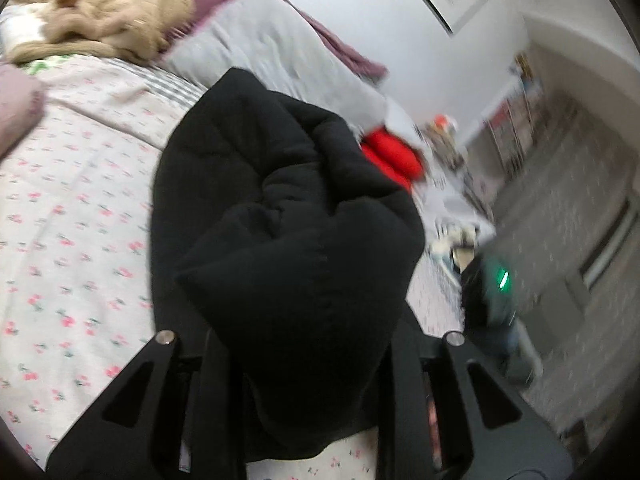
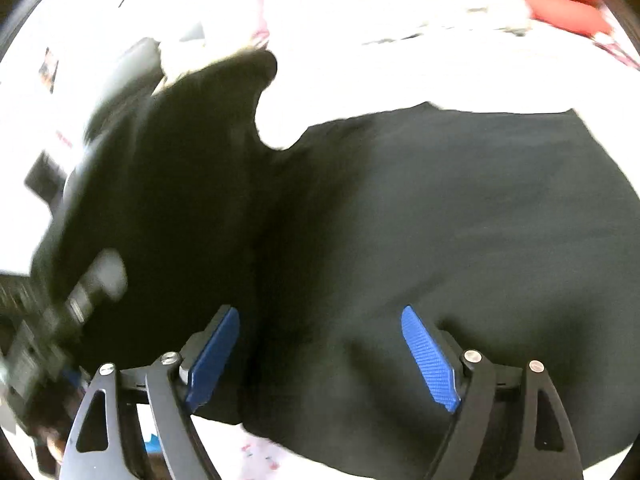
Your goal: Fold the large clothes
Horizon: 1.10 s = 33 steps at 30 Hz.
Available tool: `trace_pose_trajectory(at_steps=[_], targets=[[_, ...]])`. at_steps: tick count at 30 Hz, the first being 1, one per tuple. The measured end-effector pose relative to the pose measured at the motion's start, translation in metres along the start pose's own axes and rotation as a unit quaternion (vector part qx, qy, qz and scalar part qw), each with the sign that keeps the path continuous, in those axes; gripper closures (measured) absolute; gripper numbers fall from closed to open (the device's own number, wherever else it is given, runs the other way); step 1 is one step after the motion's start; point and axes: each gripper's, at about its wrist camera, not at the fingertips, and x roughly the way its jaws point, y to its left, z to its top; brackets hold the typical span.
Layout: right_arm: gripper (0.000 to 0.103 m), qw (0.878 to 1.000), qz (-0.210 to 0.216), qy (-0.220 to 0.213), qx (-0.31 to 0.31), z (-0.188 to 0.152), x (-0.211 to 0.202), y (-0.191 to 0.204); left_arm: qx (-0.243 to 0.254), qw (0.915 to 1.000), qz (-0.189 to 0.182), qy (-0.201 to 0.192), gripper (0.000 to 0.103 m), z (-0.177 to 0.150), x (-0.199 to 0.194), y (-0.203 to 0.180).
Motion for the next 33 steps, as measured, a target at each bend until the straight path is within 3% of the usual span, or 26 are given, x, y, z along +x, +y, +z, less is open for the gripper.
trace_pose_trajectory(at_steps=[5, 9, 14, 16, 18, 23, 27, 29, 33], targets=[[0.018, 0.996, -0.011, -0.03, 0.088, 0.003, -0.038, -0.067, 0.04, 0.9965, -0.003, 0.073, 0.074, -0.031, 0.04, -0.018], [0.018, 0.993, -0.012, -0.048, 0.109, 0.003, -0.055, -0.084, 0.032, 0.9894, -0.007, 0.142, 0.073, -0.069, 0.081, -0.01], [0.017, 0.993, 0.002, -0.044, 0.107, 0.002, -0.049, -0.075, 0.026, 0.9905, -0.016, 0.134, 0.072, -0.073, 0.077, -0.013], [0.017, 0.994, 0.012, -0.035, 0.099, -0.001, -0.047, -0.066, 0.026, 0.9911, -0.019, 0.129, 0.063, -0.068, 0.065, -0.019], [0.017, 0.995, 0.025, -0.026, 0.094, -0.005, -0.048, -0.068, 0.033, 0.9898, -0.026, 0.136, 0.039, -0.067, 0.057, -0.025], [0.016, 0.993, 0.063, -0.009, 0.098, -0.001, -0.038, -0.058, 0.108, 0.9804, -0.043, 0.159, 0.029, -0.058, 0.017, -0.053], [0.015, 0.991, 0.079, -0.001, 0.111, 0.006, -0.034, -0.055, 0.123, 0.9833, -0.047, 0.125, 0.013, -0.035, -0.025, -0.054], [0.015, 0.989, 0.09, -0.002, 0.115, 0.009, -0.033, -0.049, 0.108, 0.988, -0.025, 0.108, 0.009, -0.02, -0.035, -0.042], [0.015, 0.987, 0.118, -0.017, 0.103, 0.014, -0.039, -0.037, 0.055, 0.9926, 0.059, 0.09, 0.009, 0.0, -0.029, -0.002]])
